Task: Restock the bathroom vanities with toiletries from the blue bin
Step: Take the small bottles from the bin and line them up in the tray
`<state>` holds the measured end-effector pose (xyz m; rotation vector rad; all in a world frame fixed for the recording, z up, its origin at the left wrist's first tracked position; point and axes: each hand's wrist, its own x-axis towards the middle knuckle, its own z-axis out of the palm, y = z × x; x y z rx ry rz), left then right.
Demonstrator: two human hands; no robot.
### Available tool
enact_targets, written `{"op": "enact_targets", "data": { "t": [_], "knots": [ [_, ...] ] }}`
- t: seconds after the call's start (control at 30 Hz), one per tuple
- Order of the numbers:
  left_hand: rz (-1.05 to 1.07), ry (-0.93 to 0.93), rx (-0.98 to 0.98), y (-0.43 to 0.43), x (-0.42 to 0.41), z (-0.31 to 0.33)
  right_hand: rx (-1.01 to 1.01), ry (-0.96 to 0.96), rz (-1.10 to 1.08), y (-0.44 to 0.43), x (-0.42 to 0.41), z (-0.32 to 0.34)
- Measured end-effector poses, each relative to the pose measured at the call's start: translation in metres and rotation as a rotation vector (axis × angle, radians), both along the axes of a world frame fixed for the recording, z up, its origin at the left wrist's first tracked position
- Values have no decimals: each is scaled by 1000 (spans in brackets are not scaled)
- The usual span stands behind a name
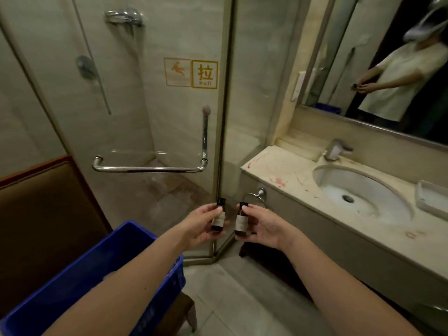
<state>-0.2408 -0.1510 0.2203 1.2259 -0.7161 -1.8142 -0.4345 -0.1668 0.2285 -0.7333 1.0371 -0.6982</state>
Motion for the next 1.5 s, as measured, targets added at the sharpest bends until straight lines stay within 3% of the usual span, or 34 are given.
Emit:
{"op": "enact_targets", "data": {
  "t": [0.3,0.83,1.5],
  "knots": [
    [-148,-127,-40,-31,-122,-7,18,38,-102,-8,-120,1],
    [-365,-20,-74,-87,-338,-13,-21,60,-250,-31,-332,0],
    [-824,-141,-179,-176,-492,-15,-12,88,-600,-59,-467,-10]
  ]
}}
